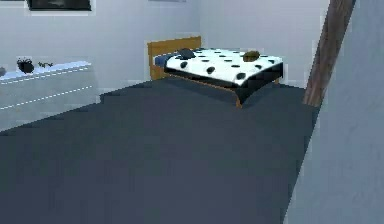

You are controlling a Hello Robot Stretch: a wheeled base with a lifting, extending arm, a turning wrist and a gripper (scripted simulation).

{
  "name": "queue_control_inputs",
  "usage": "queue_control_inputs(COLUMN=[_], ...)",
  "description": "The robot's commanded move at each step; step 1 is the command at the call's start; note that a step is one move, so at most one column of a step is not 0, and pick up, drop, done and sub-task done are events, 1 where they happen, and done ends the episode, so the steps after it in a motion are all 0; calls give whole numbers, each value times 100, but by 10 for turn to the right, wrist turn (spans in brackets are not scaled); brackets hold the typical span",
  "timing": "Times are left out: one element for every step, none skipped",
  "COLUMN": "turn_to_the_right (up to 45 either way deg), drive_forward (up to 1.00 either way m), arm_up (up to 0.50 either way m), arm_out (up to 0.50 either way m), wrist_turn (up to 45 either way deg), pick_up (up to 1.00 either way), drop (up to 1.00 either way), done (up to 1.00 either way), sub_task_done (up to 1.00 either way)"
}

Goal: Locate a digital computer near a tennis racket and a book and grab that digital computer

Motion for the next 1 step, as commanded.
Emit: queue_control_inputs(turn_to_the_right=[0], drive_forward=[65], arm_up=[0], arm_out=[0], wrist_turn=[0], pick_up=[0], drop=[0], done=[0], sub_task_done=[0])
